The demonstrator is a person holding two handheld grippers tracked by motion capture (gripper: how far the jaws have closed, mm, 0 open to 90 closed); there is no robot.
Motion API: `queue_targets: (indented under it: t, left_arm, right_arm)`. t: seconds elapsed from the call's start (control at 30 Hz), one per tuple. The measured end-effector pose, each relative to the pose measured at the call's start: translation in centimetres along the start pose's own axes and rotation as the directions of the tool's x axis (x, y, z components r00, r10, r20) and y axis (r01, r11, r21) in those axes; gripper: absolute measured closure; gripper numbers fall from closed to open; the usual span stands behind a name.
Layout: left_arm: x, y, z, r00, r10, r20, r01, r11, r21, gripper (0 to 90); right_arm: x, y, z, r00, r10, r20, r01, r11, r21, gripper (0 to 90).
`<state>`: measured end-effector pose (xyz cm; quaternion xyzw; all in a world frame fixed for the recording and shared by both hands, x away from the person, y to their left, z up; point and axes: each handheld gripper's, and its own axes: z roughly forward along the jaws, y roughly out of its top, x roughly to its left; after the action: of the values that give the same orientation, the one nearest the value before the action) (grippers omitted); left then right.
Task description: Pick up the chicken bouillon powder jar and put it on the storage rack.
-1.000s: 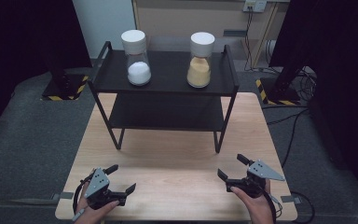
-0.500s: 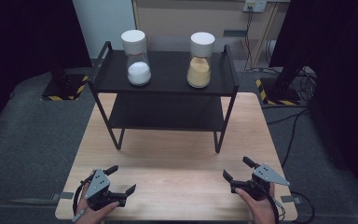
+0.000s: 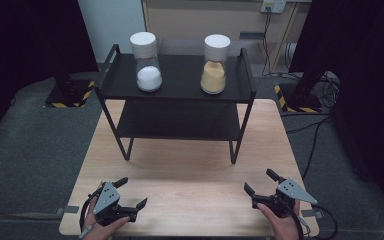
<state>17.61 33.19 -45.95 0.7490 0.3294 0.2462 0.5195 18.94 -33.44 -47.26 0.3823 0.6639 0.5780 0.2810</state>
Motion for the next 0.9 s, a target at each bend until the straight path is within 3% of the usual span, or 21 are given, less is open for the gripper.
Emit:
queue_targets:
  t: [0.63,0.9]
  left_arm:
    - [-0.06,-0.28,0.03,0.9989,-0.039,-0.027,0.038,0.9991,-0.020,2.4]
    - [0.14,-0.58,0.05,0.9974,-0.059,-0.041,0.058,0.9981,-0.021,2.4]
  right_arm:
    - [-0.07,-0.33,-0.04,0.9997,0.024,0.002,-0.024,1.000,0.009,0.9]
    - [-0.31,-0.46,-0.77,0.9964,0.051,0.068,-0.053,0.998,0.028,1.1]
